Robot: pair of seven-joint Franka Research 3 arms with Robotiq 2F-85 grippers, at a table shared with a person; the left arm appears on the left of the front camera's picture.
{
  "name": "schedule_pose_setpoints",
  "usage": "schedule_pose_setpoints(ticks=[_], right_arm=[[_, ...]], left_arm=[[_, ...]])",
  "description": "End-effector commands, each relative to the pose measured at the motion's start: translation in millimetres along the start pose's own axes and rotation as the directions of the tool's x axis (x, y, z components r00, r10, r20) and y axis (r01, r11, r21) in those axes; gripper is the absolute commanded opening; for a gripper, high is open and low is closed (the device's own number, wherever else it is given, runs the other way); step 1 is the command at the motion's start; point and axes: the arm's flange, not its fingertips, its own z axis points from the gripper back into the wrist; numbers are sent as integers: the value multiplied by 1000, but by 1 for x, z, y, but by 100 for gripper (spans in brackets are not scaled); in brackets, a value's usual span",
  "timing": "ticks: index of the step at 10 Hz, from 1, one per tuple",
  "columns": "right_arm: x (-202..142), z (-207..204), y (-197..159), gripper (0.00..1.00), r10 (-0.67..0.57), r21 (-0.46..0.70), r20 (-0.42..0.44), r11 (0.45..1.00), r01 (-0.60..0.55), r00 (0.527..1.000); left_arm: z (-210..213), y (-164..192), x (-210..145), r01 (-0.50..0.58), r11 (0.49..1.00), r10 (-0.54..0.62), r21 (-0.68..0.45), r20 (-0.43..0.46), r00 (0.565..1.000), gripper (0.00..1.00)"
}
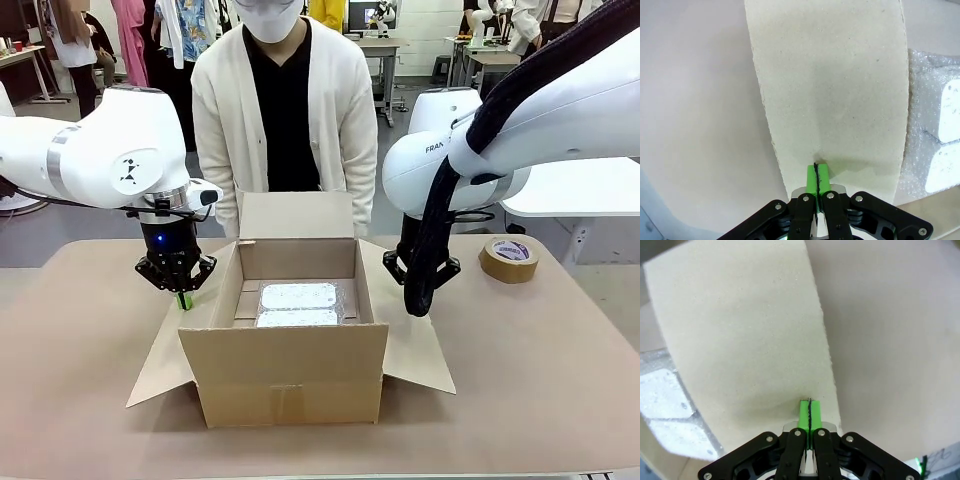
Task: Wrap the clocks to prevent damage.
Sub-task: Once the human has placed the objects inside and stepped back, release both hands from the side flaps of the Package Box.
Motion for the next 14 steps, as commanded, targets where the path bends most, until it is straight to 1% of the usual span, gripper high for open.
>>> schedule_pose_setpoints(ticks=[1,2,3,4,5,6,7,8,9,10,11,12,13,14], right_arm=[[-10,46,-18,1,124,-16,70,992,-123,990],[-22,82,-29,1,151,-14,76,989,-150,986],[-30,119,-42,1,189,-40,82,982,-186,979],[-36,151,-60,1,241,-64,78,970,-236,968],[-50,175,-85,1,391,-101,50,918,-384,919],[-63,188,-106,1,537,-169,33,834,-525,843],[-72,194,-125,1,655,-259,21,733,-629,755],[-76,191,-141,1,731,-339,-37,632,-697,681],[-80,184,-155,1,786,-378,-122,527,-761,606],[-85,176,-165,1,832,-378,-191,427,-822,520],[-92,172,-171,1,859,-355,-213,375,-856,465],[-95,173,-174,1,881,-315,-169,378,-871,443],[-95,174,-178,1,893,-254,-120,395,-883,434],[-97,170,-181,1,914,-214,-122,357,-909,388]], left_arm=[[37,4,-6,7,999,-4,-44,57,998,0],[76,9,-11,24,997,-15,-78,112,994,0],[118,18,-6,118,987,-106,-106,111,988,0],[151,27,-4,217,965,-201,-147,118,972,0],[177,39,-25,356,912,-341,-205,105,934,0],[196,53,-46,494,844,-487,-207,88,869,0],[209,66,-57,619,772,-616,-145,68,785,0],[213,75,-60,698,713,-698,-61,36,716,0],[207,80,-63,779,625,-779,53,-19,627,0],[199,84,-77,816,564,-816,124,-66,574,0],[197,91,-84,842,517,-845,154,-65,530,0],[202,97,-83,856,493,-863,157,-39,504,0],[201,98,-86,856,498,-865,138,11,501,0],[194,103,-96,855,504,-863,124,40,503,0]])
